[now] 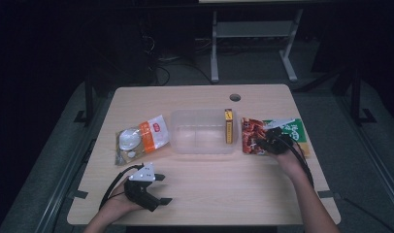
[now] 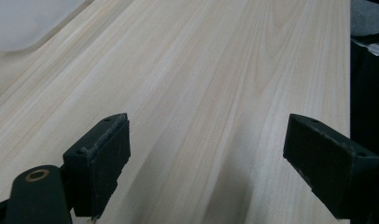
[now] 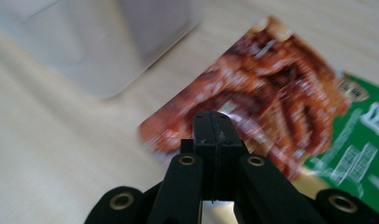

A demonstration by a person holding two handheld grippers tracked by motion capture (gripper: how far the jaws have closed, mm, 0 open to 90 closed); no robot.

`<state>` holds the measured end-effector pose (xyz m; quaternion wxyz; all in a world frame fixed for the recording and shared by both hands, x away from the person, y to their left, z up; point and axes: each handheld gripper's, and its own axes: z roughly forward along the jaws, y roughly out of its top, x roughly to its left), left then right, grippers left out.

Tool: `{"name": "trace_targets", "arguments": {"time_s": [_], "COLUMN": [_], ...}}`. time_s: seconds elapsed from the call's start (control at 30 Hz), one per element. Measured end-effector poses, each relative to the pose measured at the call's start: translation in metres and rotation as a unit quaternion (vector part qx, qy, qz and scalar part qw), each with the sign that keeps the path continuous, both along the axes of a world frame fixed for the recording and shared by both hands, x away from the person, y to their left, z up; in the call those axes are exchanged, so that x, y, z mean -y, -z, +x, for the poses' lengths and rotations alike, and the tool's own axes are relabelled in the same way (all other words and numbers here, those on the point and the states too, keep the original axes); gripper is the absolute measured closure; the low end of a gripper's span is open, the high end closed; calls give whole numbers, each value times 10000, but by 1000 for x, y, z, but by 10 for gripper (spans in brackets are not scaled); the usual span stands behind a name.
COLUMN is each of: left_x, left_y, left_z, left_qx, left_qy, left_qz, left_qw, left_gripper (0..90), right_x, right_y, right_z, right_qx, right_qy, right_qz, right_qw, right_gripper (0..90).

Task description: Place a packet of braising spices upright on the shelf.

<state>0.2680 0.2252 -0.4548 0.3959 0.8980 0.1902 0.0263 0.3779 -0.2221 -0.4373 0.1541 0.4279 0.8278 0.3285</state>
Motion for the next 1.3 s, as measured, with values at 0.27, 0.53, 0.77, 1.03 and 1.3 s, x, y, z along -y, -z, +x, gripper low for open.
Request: {"name": "trace_targets", "arguments": {"time_s": [0.27,0.53,0.77,1.03,1.3], "left_x": [-2,-3,-4,-4,-1], "left_y": [2,2,2,3,4], "left_z": [1,2,3,3,2], "left_qx": [-1,59,60,47,35], "left_qy": [-51,-55,-58,-61,21], "left_qz": [48,101,102,108,166], "left_qw": [10000,9999,9999,9999,9999], "left_gripper": [144,144,144,144,145], "right_x": [0,5,3,0,-1], "right_y": [11,14,23,29,29], "right_z": [43,80,102,106,91], "right_qx": [27,87,-61,-119,-182], "right_qy": [490,937,1091,1075,811], "right_qz": [47,41,-46,-155,-145], "right_qw": [9988,9956,9940,9940,9964], "right_gripper": [900,900,900,900,900]}}
